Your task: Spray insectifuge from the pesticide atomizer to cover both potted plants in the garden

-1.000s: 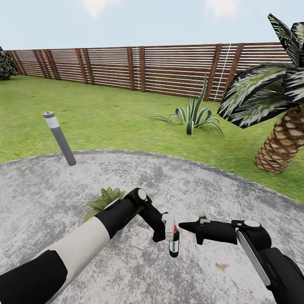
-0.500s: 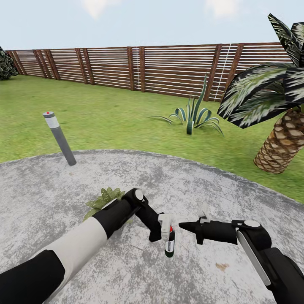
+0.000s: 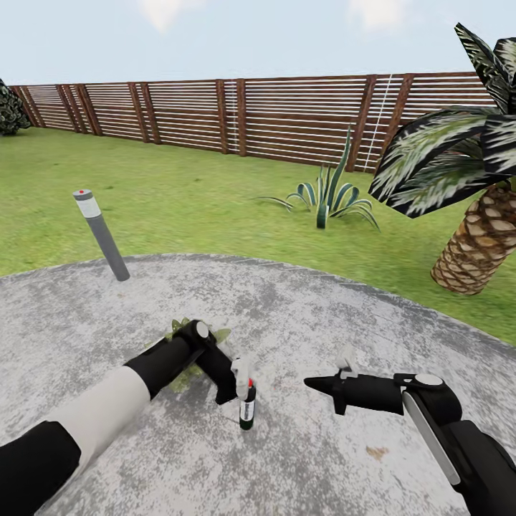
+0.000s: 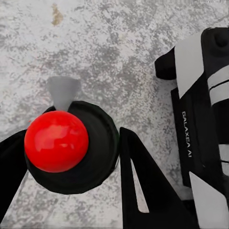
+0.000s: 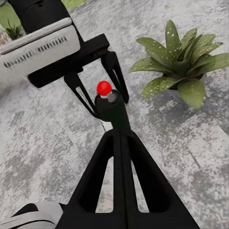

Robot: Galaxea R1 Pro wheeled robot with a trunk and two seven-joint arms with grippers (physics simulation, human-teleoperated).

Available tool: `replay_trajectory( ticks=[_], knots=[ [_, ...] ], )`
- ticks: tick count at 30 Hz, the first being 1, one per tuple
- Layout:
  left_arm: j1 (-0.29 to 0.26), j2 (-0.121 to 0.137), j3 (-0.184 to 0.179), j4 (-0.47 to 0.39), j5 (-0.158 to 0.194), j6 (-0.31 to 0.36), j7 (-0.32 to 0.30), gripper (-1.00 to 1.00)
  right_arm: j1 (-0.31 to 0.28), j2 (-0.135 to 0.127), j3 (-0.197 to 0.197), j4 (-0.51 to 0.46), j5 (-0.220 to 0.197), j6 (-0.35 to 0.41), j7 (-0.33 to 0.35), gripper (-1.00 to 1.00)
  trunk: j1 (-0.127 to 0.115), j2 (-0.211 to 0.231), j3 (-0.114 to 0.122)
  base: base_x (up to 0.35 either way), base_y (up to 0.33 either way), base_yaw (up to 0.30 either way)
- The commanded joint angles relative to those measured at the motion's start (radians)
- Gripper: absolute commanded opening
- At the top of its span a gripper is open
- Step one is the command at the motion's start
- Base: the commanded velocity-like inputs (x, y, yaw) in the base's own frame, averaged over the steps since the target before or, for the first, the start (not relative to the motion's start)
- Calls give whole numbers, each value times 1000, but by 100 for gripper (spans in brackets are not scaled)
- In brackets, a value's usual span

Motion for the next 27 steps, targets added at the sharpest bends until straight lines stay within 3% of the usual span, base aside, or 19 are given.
replay_trajectory(
  ticks=[1,3,4,5,7,8,9,10,13,16,18,20,23,25,27],
  knots=[
    [-4,5,18,-2,0,12,-3,-100,0,-4,1,0,-6,4,-1,-100,0,0,-1,0,0,0],
    [-17,17,93,-2,1,19,-2,-100,2,-6,0,2,1,2,-1,-100,0,0,-1,0,0,0],
    [-22,20,155,-4,0,21,0,-100,4,-6,0,3,3,1,-1,-100,0,0,-1,0,0,0],
    [-26,22,252,-5,0,23,2,-100,7,-7,0,5,5,1,-2,-100,0,0,-1,0,0,0],
    [-33,22,397,-7,-2,26,6,-100,10,-7,-1,6,12,1,-4,-100,0,0,-1,0,0,0],
    [-36,23,460,-7,-3,26,8,-100,10,-7,-2,6,28,0,-6,-100,0,0,-1,0,0,0],
    [-38,23,498,-8,-4,27,10,-100,10,-7,-3,6,46,0,-8,-100,0,0,-1,0,0,0],
    [-39,23,532,-9,-4,27,11,-100,10,-7,-3,6,69,1,-9,100,0,0,-1,0,0,0],
    [-47,24,640,-13,-6,56,12,-100,9,-6,-8,4,195,0,-13,100,0,0,-1,0,0,0],
    [-49,25,678,-20,-7,114,13,-100,8,-3,-12,7,287,-1,-17,100,0,0,-1,0,0,0],
    [-49,24,686,-40,-8,155,13,-100,8,1,-12,8,308,-1,-21,100,0,0,-1,0,0,0],
    [-48,21,688,-64,-8,197,14,-100,8,4,-13,10,316,0,-80,100,0,0,-1,0,0,0],
    [-48,21,691,-108,-8,255,18,-100,8,7,-8,11,320,0,-282,100,0,0,-1,0,0,0],
    [-47,22,704,-148,-8,291,35,-100,8,27,-5,11,322,1,-421,100,0,0,-1,0,0,0],
    [-43,22,762,-196,-9,333,90,-100,8,48,-5,11,320,1,-541,100,0,0,-1,0,0,0]
  ],
)
